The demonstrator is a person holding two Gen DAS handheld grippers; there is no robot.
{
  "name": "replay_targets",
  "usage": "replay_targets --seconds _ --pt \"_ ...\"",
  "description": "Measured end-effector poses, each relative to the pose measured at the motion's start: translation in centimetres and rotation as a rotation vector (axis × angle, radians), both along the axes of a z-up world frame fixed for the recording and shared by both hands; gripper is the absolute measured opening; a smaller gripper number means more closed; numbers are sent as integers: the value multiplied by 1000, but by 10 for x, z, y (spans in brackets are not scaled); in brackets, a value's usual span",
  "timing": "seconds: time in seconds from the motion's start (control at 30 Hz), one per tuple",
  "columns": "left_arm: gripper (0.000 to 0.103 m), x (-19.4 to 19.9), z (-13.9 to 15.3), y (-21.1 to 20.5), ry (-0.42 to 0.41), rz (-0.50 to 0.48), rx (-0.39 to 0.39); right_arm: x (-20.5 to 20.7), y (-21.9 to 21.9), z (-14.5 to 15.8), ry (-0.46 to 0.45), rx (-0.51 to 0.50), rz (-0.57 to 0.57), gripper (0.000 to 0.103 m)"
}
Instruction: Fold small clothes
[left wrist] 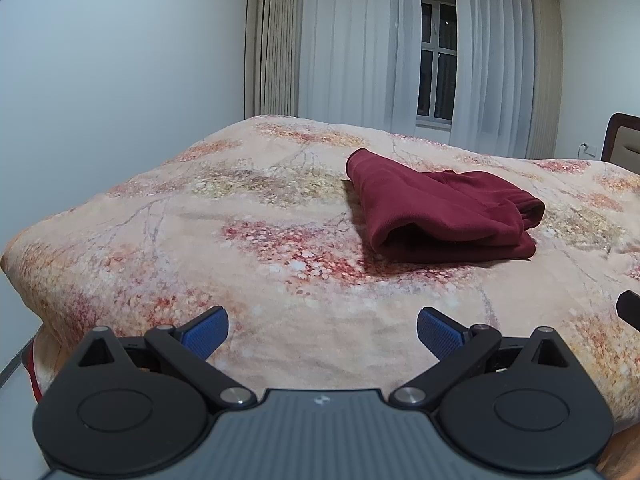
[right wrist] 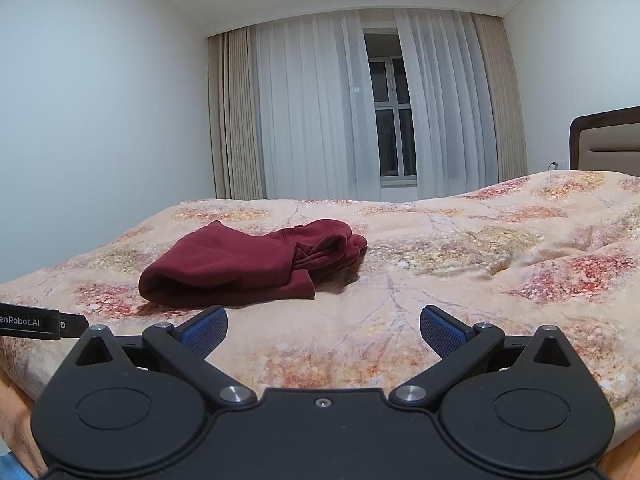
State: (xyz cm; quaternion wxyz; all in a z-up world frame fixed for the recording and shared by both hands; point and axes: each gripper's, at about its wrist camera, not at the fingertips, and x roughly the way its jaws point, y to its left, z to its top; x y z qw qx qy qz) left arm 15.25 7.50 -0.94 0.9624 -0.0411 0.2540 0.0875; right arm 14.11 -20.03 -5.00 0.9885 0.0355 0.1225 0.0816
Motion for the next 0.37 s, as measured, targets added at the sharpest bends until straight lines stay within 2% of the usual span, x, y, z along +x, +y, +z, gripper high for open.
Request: replay_targets --seconds 0.37 --pt "103 2 -3 -1 9 -6 8 4 0 -2 18 2 1 102"
